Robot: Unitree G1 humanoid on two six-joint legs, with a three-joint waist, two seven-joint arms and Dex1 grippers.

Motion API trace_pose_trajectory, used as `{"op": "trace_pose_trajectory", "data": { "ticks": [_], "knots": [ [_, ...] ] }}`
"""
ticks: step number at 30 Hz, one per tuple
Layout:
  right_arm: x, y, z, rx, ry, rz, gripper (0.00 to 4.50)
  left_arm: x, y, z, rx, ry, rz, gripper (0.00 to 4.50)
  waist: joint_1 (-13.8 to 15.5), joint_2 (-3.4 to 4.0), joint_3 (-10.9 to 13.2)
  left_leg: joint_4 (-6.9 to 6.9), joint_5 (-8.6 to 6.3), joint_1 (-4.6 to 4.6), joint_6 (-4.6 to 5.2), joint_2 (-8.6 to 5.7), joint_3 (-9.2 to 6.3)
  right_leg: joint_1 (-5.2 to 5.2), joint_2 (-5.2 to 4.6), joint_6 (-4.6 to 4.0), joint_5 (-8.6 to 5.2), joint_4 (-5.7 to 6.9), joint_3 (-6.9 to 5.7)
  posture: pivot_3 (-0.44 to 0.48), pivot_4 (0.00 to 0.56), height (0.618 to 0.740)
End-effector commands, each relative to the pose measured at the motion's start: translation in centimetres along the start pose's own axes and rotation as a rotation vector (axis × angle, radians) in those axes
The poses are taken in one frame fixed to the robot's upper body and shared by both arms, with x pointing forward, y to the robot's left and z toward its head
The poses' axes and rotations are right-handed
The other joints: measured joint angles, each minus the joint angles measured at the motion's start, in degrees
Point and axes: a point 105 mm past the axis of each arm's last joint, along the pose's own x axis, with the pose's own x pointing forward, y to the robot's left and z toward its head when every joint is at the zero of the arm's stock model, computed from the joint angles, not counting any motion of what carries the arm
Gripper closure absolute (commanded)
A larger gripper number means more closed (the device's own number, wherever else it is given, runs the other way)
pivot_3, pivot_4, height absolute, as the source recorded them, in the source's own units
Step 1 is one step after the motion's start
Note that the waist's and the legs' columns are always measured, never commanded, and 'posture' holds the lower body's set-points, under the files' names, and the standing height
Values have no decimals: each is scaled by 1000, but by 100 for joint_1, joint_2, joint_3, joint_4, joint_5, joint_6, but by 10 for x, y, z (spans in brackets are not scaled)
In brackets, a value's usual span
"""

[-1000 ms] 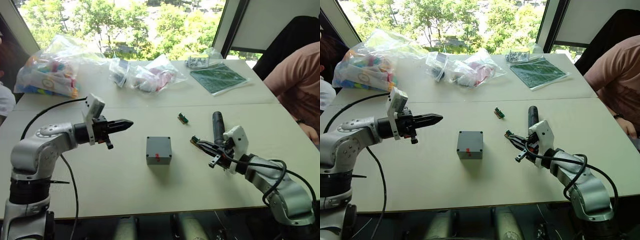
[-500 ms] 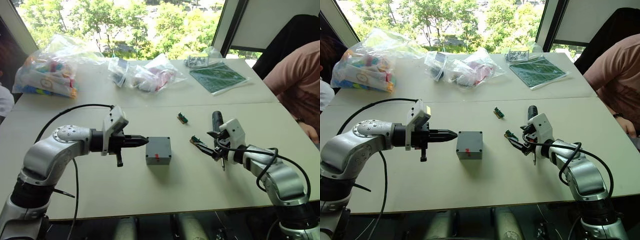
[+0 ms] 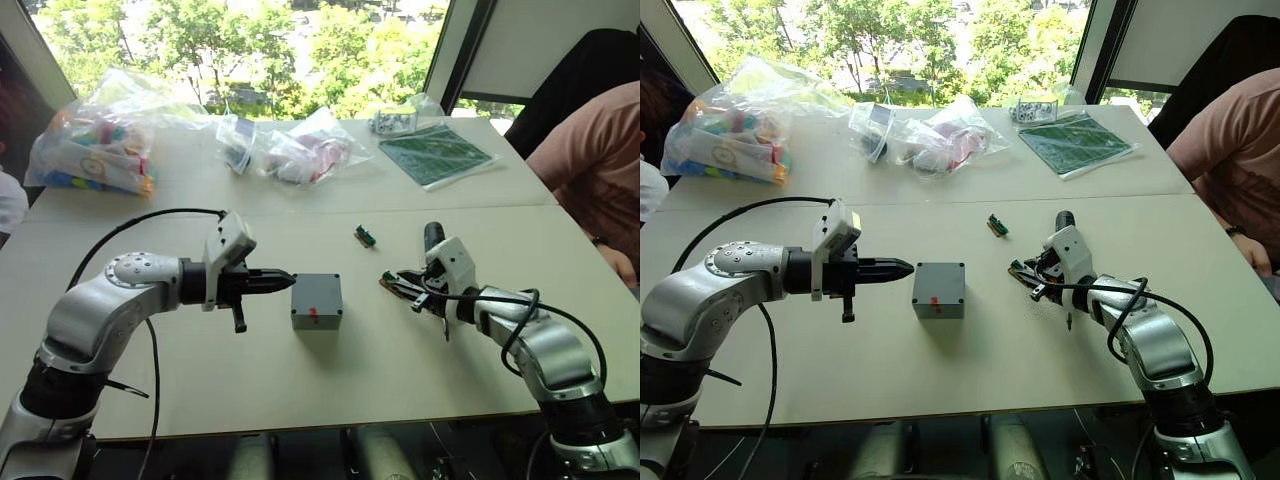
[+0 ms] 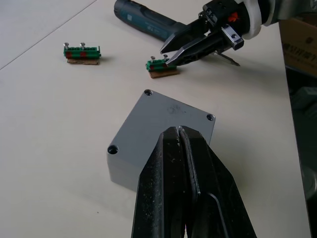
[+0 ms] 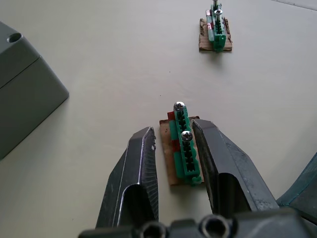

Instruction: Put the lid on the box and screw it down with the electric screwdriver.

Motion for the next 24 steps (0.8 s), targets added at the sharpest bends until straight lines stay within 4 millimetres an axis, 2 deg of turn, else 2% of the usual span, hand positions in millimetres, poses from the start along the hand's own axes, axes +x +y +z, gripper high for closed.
{"op": "trace_pose_trajectory", "data": {
  "ticks": [1,8,21,24],
  "knots": [
    [-3,-5,8,-35,-10,-16,3319,1,-5,8,48,-21,-7,4500,0,0,0,0,0,0,0,0,0,0,0,0,0,0,0,0,150,740],
    [-5,-12,11,-26,1,-59,3319,2,-5,8,52,-24,-7,4500,-2,0,0,0,0,0,0,0,0,0,0,-1,0,0,0,0,150,740],
    [-4,-7,9,-2,4,-47,3319,6,-4,5,63,-24,-2,4500,-2,0,0,0,0,0,0,0,0,0,0,0,0,0,0,0,150,740],
    [-4,-7,9,2,-2,-50,4407,5,-3,4,64,-20,0,4500,-2,0,0,0,0,0,0,0,0,0,0,0,0,0,0,0,150,740]
  ]
}}
